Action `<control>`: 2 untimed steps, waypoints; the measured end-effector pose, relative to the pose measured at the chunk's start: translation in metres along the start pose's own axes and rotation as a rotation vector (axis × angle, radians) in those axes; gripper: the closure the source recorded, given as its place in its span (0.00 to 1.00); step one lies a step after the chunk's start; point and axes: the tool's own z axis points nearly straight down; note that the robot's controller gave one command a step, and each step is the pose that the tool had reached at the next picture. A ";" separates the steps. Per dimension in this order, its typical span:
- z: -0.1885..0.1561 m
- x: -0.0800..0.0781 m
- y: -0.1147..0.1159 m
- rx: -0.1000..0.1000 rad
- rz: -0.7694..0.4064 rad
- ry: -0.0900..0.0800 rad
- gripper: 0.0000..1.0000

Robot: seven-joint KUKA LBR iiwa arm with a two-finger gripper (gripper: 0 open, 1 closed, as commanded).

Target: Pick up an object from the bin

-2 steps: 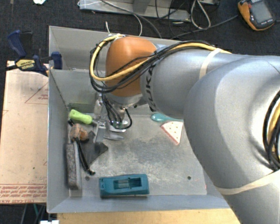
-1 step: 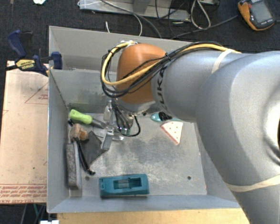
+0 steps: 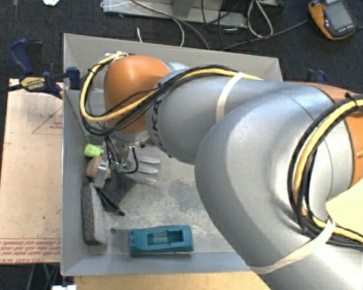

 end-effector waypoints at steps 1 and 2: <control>0.001 -0.012 -0.083 -0.007 -0.084 0.009 1.00; 0.001 -0.012 -0.083 -0.007 -0.084 0.009 1.00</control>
Offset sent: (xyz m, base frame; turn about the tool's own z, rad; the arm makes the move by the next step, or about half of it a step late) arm 0.0000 0.0000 0.0000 0.0000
